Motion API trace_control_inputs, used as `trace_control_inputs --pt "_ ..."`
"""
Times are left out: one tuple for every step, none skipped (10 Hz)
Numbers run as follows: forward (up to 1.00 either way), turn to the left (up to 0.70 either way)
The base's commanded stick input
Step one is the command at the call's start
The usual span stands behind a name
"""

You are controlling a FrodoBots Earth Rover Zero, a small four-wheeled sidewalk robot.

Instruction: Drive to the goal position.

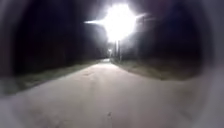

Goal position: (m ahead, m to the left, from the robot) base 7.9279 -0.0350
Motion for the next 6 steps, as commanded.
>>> trace_control_inputs --pt "1.00 0.16" --pt "1.00 0.25" --pt "1.00 0.22" --pt "1.00 0.02" --pt "1.00 0.00" --pt "1.00 0.02"
